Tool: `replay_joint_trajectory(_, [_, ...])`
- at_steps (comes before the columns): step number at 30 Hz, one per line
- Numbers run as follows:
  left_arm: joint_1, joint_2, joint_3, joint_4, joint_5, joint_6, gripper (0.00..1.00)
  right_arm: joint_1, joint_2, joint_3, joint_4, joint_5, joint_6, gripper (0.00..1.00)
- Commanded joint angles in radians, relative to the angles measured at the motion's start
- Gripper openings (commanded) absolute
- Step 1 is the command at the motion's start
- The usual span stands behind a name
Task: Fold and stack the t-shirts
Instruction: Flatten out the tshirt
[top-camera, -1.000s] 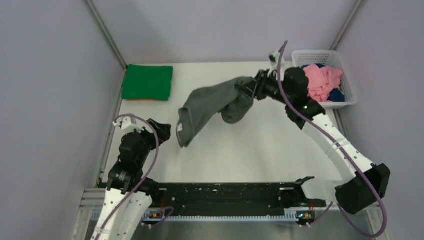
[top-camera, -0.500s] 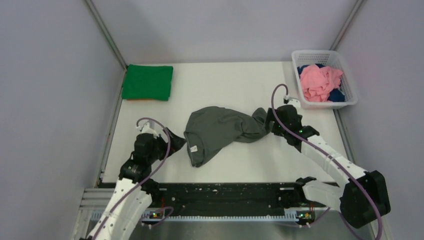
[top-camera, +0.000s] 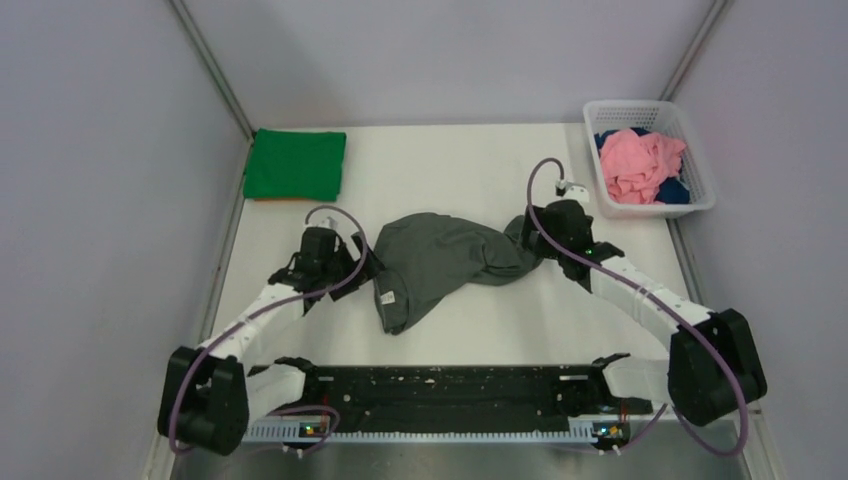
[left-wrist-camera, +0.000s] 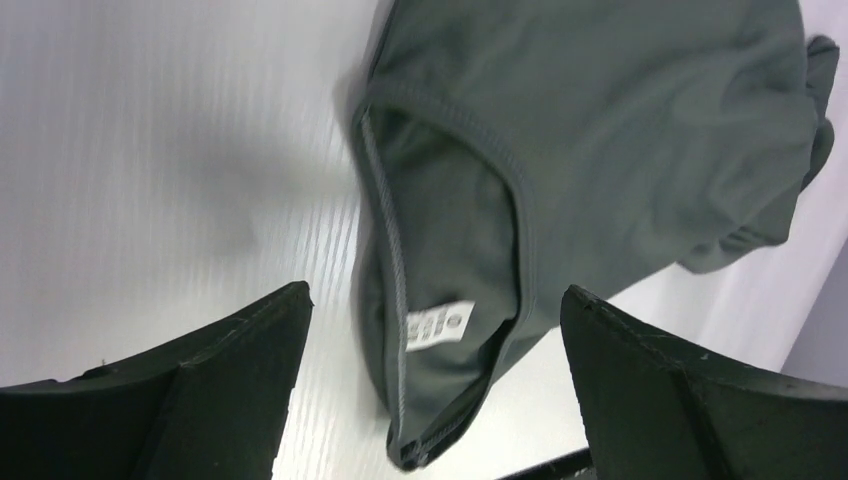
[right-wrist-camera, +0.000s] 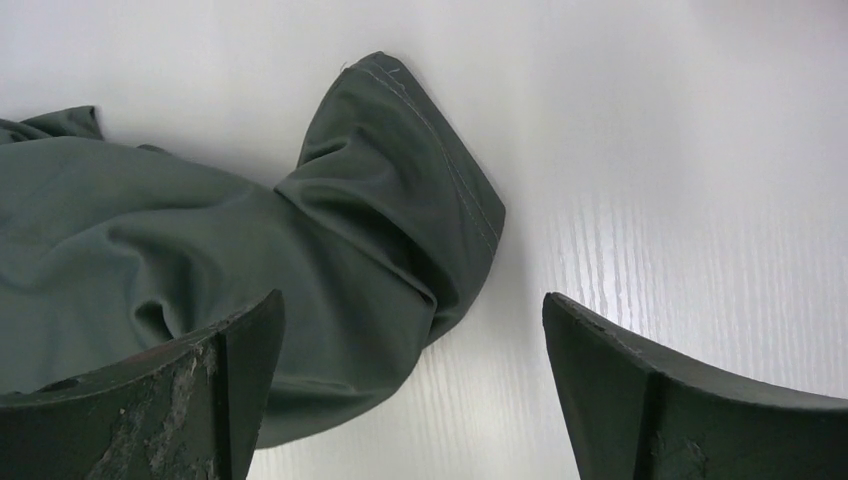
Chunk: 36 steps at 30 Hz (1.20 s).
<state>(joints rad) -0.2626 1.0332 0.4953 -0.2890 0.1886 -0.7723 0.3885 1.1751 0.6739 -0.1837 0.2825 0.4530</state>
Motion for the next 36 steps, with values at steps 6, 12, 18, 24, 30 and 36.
replay_joint_trajectory(6, [-0.003,0.388,0.267,0.060,-0.057,0.094,0.93,-0.049,0.320,0.220,0.117,-0.074,-0.053,0.81])
replay_joint_trajectory(12, [-0.004,0.526,0.319,0.064,-0.072,0.108,0.86,-0.052,0.487,0.300,0.170,-0.257,-0.150,0.62])
replay_joint_trajectory(18, [-0.019,0.630,0.372,0.089,-0.005,0.119,0.49,-0.051,0.592,0.331,0.170,-0.188,-0.159,0.45])
replay_joint_trajectory(24, [-0.033,0.620,0.425,0.039,-0.068,0.102,0.00,-0.051,0.542,0.289,0.221,-0.104,-0.133,0.02])
replay_joint_trajectory(30, [-0.033,0.322,0.453,-0.031,-0.224,0.102,0.00,-0.052,0.262,0.249,0.194,0.009,-0.116,0.00])
replay_joint_trajectory(36, [-0.038,-0.087,0.520,-0.098,-0.282,0.124,0.00,-0.052,-0.126,0.224,0.155,-0.053,-0.143,0.00])
